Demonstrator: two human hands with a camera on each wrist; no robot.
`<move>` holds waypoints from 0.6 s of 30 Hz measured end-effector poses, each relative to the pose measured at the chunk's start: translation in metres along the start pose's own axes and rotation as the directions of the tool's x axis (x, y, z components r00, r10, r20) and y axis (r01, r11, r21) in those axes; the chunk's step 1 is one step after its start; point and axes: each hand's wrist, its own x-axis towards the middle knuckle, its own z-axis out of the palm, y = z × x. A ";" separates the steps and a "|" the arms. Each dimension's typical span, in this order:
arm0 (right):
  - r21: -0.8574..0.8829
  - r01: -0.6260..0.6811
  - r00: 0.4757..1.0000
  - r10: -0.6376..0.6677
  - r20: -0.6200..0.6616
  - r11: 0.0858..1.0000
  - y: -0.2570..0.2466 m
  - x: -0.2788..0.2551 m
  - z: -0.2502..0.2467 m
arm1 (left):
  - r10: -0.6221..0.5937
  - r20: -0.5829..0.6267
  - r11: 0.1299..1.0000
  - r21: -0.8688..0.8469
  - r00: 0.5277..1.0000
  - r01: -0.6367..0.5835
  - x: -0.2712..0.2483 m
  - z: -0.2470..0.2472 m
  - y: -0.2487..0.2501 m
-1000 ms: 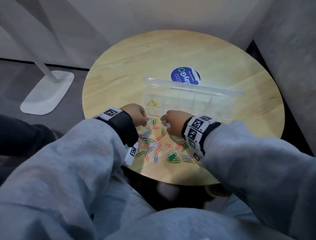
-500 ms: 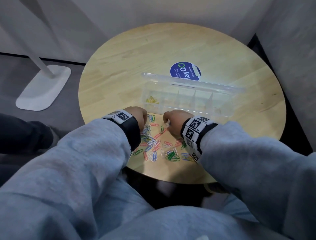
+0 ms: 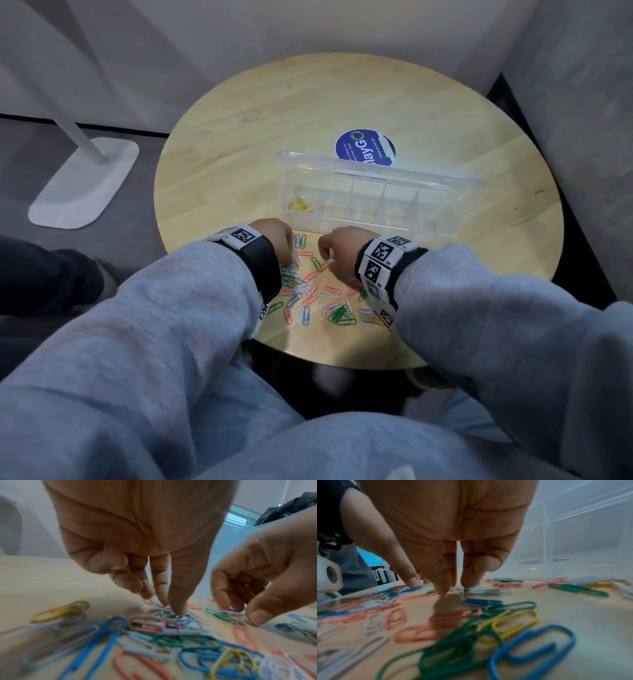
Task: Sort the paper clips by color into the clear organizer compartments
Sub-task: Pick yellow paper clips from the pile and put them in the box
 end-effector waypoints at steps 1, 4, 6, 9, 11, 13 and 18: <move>-0.020 0.006 1.000 -0.005 0.012 1.000 -0.001 0.002 0.000 | -0.009 0.018 1.000 0.011 1.000 0.009 0.001 0.000 0.001; -0.085 -0.032 0.998 0.037 0.058 0.996 0.000 0.003 0.003 | -0.038 0.044 0.998 0.048 0.998 0.036 0.003 0.002 0.000; -0.056 -0.046 0.997 0.049 0.056 0.997 0.004 0.000 0.004 | -0.049 0.035 0.997 0.066 0.998 0.047 0.004 0.004 0.000; 0.099 -0.050 0.999 0.049 0.010 0.994 0.012 -0.012 0.000 | -0.046 -0.005 0.993 0.109 0.999 0.047 0.004 0.007 0.002; 0.264 -0.068 0.997 0.077 -0.022 0.962 0.020 -0.020 -0.003 | -0.043 -0.014 0.992 0.119 0.999 0.045 0.003 0.007 0.003; 0.436 -0.091 0.993 0.117 -0.033 0.896 0.029 -0.025 -0.004 | -0.044 0.002 0.994 0.099 0.999 0.044 0.001 0.006 0.004; 0.845 -0.194 0.974 0.199 0.107 0.498 0.049 -0.037 0.000 | -0.042 -0.009 0.976 -0.215 0.999 0.039 -0.007 0.005 -0.003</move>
